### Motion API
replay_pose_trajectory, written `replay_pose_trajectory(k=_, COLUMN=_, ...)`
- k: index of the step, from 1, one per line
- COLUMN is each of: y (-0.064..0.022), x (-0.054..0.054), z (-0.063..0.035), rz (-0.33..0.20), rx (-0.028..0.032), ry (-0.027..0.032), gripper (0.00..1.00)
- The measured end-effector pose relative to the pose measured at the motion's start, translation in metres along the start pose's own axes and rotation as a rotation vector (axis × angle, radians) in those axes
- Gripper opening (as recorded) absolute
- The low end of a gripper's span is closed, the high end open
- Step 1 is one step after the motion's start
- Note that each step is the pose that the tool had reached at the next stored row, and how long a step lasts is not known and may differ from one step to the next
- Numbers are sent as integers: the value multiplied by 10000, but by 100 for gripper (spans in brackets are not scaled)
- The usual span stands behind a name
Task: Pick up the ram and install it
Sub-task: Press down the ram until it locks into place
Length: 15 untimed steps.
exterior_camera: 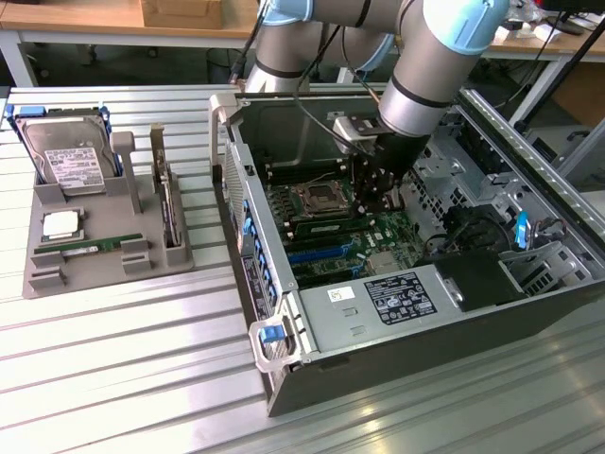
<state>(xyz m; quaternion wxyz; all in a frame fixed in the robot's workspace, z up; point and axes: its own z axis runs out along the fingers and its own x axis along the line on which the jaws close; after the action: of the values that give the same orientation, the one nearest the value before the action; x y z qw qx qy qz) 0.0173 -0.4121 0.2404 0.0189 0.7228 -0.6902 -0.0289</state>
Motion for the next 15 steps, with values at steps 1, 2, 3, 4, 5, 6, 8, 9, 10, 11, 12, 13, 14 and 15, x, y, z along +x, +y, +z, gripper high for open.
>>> replay_pose_trajectory(k=1, y=64, x=-3, z=5, rz=1, rx=8, ry=-1, gripper=10)
replay_pose_trajectory(k=2, y=109, x=-5, z=8, rz=-1, rx=11, ry=0, gripper=10)
replay_pose_trajectory(k=3, y=151, x=-6, z=10, rz=1, rx=14, ry=1, gripper=10)
replay_pose_trajectory(k=4, y=199, x=-9, z=14, rz=1, rx=16, ry=2, gripper=10)
replay_pose_trajectory(k=5, y=243, x=-11, z=17, rz=0, rx=18, ry=3, gripper=10)
replay_pose_trajectory(k=6, y=291, x=-13, z=21, rz=1, rx=21, ry=4, gripper=10)
replay_pose_trajectory(k=8, y=402, x=-19, z=32, rz=0, rx=28, ry=0, gripper=10)
replay_pose_trajectory(k=9, y=442, x=-20, z=35, rz=1, rx=30, ry=1, gripper=10)
replay_pose_trajectory(k=10, y=532, x=-24, z=42, rz=0, rx=33, ry=2, gripper=10)
replay_pose_trajectory(k=11, y=621, x=-28, z=52, rz=-1, rx=36, ry=3, gripper=10)
replay_pose_trajectory(k=12, y=673, x=-31, z=59, rz=0, rx=37, ry=3, gripper=10)
replay_pose_trajectory(k=13, y=734, x=-33, z=80, rz=-2, rx=38, ry=0, gripper=10)
replay_pose_trajectory(k=14, y=741, x=-33, z=104, rz=-7, rx=36, ry=-5, gripper=10)
replay_pose_trajectory(k=15, y=744, x=-32, z=129, rz=-9, rx=36, ry=-4, gripper=10)
